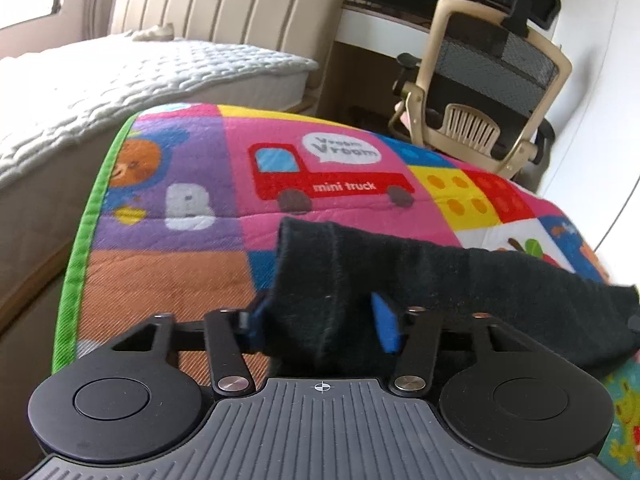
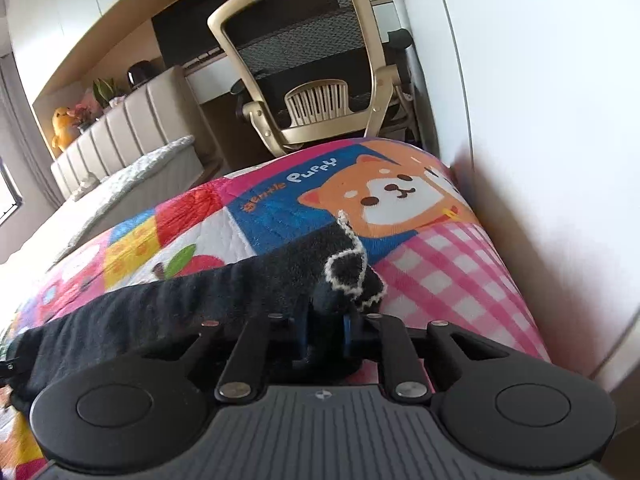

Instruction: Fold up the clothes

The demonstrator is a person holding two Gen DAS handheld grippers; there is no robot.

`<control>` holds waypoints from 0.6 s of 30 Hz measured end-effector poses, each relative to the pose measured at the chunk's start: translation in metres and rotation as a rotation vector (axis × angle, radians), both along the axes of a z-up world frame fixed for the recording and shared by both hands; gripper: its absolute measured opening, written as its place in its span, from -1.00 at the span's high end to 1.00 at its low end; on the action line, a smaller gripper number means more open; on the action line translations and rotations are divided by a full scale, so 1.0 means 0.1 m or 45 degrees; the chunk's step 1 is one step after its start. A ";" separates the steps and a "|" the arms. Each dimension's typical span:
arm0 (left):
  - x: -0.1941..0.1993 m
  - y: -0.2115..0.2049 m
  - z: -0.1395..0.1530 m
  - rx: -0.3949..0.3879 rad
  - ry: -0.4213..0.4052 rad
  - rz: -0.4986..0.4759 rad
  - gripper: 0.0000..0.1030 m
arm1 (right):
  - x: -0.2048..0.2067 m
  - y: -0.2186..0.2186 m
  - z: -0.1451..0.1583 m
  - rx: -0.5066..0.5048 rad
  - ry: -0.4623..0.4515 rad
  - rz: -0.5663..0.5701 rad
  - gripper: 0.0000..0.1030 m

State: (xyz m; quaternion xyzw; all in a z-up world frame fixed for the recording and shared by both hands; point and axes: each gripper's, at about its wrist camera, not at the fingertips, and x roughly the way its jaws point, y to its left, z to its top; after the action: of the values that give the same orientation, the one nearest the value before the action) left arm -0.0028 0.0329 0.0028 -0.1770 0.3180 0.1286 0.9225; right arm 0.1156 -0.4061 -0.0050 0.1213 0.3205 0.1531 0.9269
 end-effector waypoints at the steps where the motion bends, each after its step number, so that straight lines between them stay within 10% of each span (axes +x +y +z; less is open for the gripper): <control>1: -0.05 0.01 0.02 -0.008 0.000 -0.012 0.06 | -0.07 -0.04 0.02 0.002 -0.006 0.005 0.73; 9: -0.55 -0.17 0.16 0.052 -0.012 -0.118 0.21 | -0.66 -0.36 0.18 -0.014 -0.006 0.012 0.69; 14: -0.82 -0.18 0.32 0.146 -0.089 -0.062 -0.42 | -0.98 -0.31 0.48 -0.209 -0.240 -0.023 0.51; 18: -0.94 -0.16 0.52 0.193 -0.190 -0.058 -0.61 | -1.14 0.19 0.78 -0.241 -0.406 0.283 0.51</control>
State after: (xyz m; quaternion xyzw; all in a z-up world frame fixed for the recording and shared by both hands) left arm -0.0968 0.0165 0.0550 -0.1085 0.2418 0.1177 0.9570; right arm 0.0020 -0.3867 0.0726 -0.0284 0.1943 0.2409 0.9505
